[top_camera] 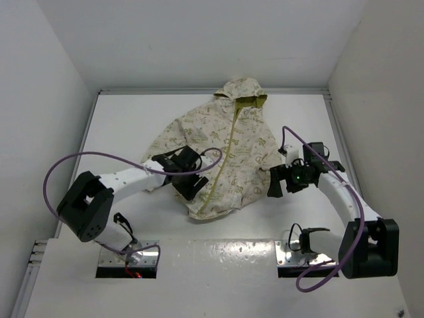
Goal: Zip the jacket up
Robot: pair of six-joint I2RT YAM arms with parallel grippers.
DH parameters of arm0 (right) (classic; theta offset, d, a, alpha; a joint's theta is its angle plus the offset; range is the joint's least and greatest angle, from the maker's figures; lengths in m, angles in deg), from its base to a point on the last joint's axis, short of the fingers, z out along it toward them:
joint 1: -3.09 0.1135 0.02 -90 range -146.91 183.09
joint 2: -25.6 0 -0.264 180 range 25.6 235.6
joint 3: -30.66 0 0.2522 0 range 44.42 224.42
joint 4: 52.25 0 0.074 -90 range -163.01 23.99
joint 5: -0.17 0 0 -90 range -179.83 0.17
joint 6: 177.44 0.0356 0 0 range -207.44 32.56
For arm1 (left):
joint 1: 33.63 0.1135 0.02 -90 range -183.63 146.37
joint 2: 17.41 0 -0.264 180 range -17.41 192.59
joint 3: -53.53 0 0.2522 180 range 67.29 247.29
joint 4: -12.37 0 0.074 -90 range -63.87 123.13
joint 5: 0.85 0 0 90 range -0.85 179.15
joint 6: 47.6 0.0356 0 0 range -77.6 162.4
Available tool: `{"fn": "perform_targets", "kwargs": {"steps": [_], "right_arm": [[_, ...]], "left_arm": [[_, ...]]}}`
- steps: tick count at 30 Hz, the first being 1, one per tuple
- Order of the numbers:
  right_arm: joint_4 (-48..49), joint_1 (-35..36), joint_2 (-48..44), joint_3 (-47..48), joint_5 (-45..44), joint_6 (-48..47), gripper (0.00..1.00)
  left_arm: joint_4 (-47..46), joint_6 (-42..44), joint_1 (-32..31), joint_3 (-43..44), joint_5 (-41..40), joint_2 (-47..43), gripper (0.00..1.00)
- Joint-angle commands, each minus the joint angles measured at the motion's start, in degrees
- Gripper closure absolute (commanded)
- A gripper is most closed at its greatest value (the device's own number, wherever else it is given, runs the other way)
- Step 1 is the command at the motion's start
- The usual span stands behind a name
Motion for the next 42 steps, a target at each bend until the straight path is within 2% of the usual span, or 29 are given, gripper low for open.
{"fn": "perform_targets", "kwargs": {"steps": [1,3,4,6,7,8,9,14,18,21,25,26,27,28,29,30,31,33,34,35,37,38,39,42], "right_arm": [[0.3,0.2,0.3,2.6,-0.3,0.6,0.02],[0.1,0.3,-0.1,2.6,-0.6,0.2,0.02],[0.1,0.2,-0.3,2.6,-0.8,0.2,0.02],[0.2,0.3,-0.5,2.2,-0.8,-0.1,0.02],[0.2,0.2,-0.5,2.1,-0.8,-0.3,0.02],[0.2,0.2,-0.8,1.9,-0.7,-0.2,0.02],[0.2,0.3,-0.7,1.9,-0.8,-0.3,0.02],[0.5,0.3,-1.4,1.9,-0.1,-0.4,0.02],[0.6,0.3,-1.4,2.7,0.4,-0.3,0.02],[0.9,0.2,-0.4,3.3,1.4,0.3,0.02],[0.9,0.4,0.7,4.4,1.7,0.8,0.02],[1.0,0.4,0.8,4.2,1.7,0.8,0.02],[1.0,0.6,0.6,4.2,1.8,0.9,0.02],[0.8,0.6,0.6,4.4,1.8,1.0,0.02],[0.8,0.6,0.3,4.3,1.8,0.9,0.02],[0.5,0.5,0.3,4.2,1.7,0.8,0.02],[0.7,0.5,0.0,4.4,1.7,0.7,0.02],[0.2,0.6,-0.2,4.5,1.7,0.6,0.02],[0.2,0.6,-0.1,4.5,1.8,0.6,0.02],[0.0,0.6,-0.2,4.6,1.7,0.8,0.02],[0.2,0.7,-0.1,4.8,2.2,1.2,0.02],[0.2,0.7,-0.1,4.8,2.5,1.5,0.02],[0.2,0.9,0.2,5.0,2.5,1.7,0.02],[0.2,1.4,0.3,5.5,2.6,2.0,0.02]], "left_arm": [[0.2,-1.5,-0.9,2.8,1.2,2.7,0.32],[0.2,-1.5,-0.9,4.3,1.2,3.3,0.45],[0.2,-0.8,-0.9,4.3,1.2,3.3,0.60],[0.2,0.0,-0.9,5.5,2.0,2.6,0.75],[0.2,0.0,-0.3,5.5,2.5,1.4,0.90],[0.2,0.5,0.5,5.5,3.7,0.6,0.98],[0.2,0.5,0.5,6.2,3.7,-0.2,1.00],[-1.5,-0.8,6.4,7.8,3.6,-7.1,1.00],[-1.5,-4.9,13.8,7.8,-3.3,-8.4,1.00],[0.6,-8.2,19.8,6.5,-3.5,-5.9,1.00],[4.5,-11.0,23.0,6.5,-4.5,0.8,1.00],[4.5,-11.0,24.2,6.5,-5.0,2.6,0.97],[5.9,-9.8,25.0,7.0,-4.5,3.2,0.80],[6.5,-8.3,25.6,7.8,-1.5,3.2,0.73],[6.5,-5.4,26.6,8.3,0.7,1.9,0.59],[6.5,-3.6,27.2,9.0,3.9,0.0,0.51],[6.5,-1.5,27.7,9.0,12.4,-2.4,0.46],[6.5,6.7,27.7,8.2,20.8,-8.1,0.23],[6.5,9.0,26.8,8.2,25.9,-13.2,0.21],[6.5,10.6,25.8,6.8,27.8,-15.3,0.21],[6.5,12.0,23.1,5.0,33.3,-18.0,0.31],[8.1,12.8,21.1,3.7,35.4,-18.0,0.36],[9.4,14.0,20.1,3.1,37.4,-17.2,0.48],[11.8,15.3,14.7,3.1,38.2,-13.4,0.56]]}}
